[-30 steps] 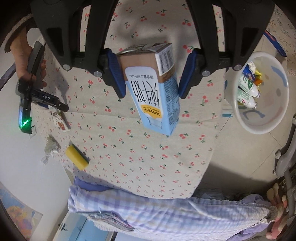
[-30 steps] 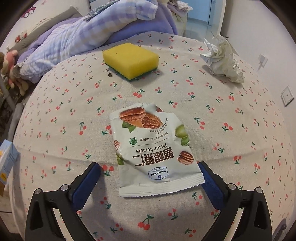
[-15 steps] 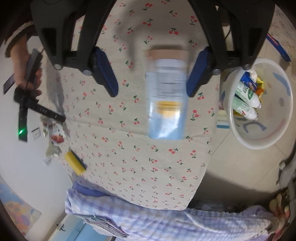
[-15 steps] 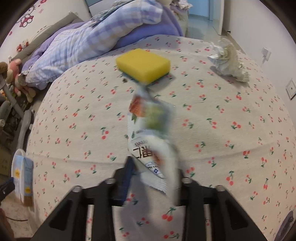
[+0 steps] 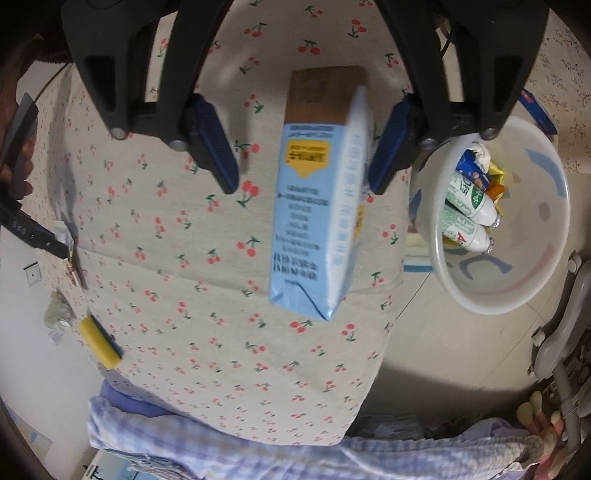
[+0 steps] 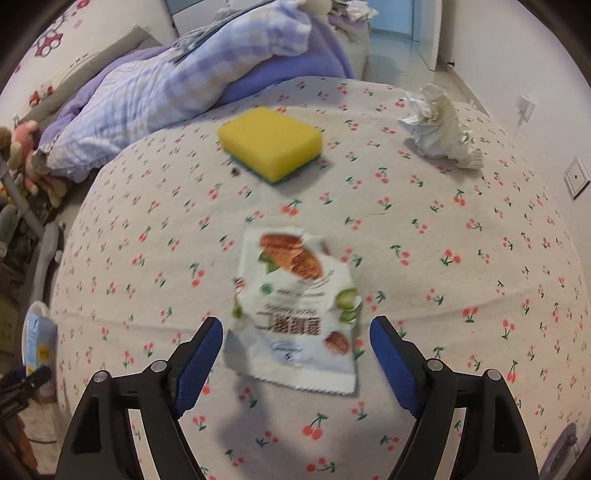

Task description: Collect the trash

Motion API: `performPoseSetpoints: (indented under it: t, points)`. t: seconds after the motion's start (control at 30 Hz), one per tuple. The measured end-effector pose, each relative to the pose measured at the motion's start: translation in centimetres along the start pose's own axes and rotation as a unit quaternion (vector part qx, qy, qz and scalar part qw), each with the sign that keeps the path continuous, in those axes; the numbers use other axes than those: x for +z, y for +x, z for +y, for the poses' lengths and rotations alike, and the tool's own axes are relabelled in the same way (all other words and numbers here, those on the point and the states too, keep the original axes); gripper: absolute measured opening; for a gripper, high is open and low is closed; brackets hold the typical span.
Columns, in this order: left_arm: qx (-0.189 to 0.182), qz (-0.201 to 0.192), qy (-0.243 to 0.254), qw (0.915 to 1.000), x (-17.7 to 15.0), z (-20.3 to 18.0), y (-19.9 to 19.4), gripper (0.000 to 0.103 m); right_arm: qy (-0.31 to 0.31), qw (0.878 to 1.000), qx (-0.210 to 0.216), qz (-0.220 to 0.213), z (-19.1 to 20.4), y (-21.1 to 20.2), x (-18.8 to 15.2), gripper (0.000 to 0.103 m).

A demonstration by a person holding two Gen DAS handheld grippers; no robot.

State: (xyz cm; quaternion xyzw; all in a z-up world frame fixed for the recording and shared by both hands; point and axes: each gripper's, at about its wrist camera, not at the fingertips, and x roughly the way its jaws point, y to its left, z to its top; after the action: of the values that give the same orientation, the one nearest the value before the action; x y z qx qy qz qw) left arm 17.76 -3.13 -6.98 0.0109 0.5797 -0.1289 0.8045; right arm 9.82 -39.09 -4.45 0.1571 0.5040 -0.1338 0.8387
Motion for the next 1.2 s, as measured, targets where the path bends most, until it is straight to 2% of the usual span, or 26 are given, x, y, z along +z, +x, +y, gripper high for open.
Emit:
performPoseSetpoints:
  t: [0.03,0.07,0.1,0.13,0.2,0.27,0.37,0.5,0.7,0.9,1.2]
  points:
    - [0.000,0.001,-0.002,1.0000,-0.1,0.0,0.0,0.057,0.007,1.000,0.003,0.001,-0.2,0.1,0.1,0.083]
    - [-0.001,0.001,-0.005,1.0000,-0.1,0.1,0.1,0.046,0.012,1.000,0.007,0.003,-0.3,0.3,0.1,0.083]
    - [-0.008,0.002,-0.008,0.9999,0.0,0.2,0.2,0.041,0.016,1.000,0.014,0.007,-0.2,0.6,0.1,0.083]
    - [-0.015,0.003,-0.012,0.9998,0.0,0.2,0.3,0.041,0.017,1.000,0.019,0.012,-0.1,0.9,0.1,0.083]
    - [-0.025,0.003,-0.018,0.9995,0.0,0.1,0.3,0.040,0.014,0.999,0.021,0.022,0.1,1.4,-0.1,0.083]
    - [-0.029,-0.001,-0.016,0.9994,-0.1,-0.3,0.1,0.040,-0.005,1.000,0.002,0.019,0.7,1.7,-0.2,0.083]
    - [-0.040,-0.011,-0.009,0.9991,-0.3,-1.1,-0.6,0.040,-0.016,1.000,-0.014,0.016,1.0,1.6,-0.2,0.073]
    - [-0.053,-0.022,-0.003,0.9984,-0.6,-1.5,-1.5,0.040,-0.004,1.000,0.010,0.012,0.5,0.9,-0.2,0.065]
    - [-0.067,-0.036,-0.008,0.9971,-0.6,-1.2,-2.8,0.040,0.015,0.998,0.056,0.004,-0.3,-1.1,-0.5,0.062]
    - [-0.068,-0.054,-0.027,0.9959,-0.6,1.3,-4.0,0.040,-0.001,0.996,0.087,-0.012,2.1,-3.1,-0.3,0.062]
    - [-0.047,-0.086,-0.084,0.9916,-1.1,8.2,-6.1,0.040,-0.069,0.987,0.143,-0.019,9.6,-5.5,-0.9,0.062]
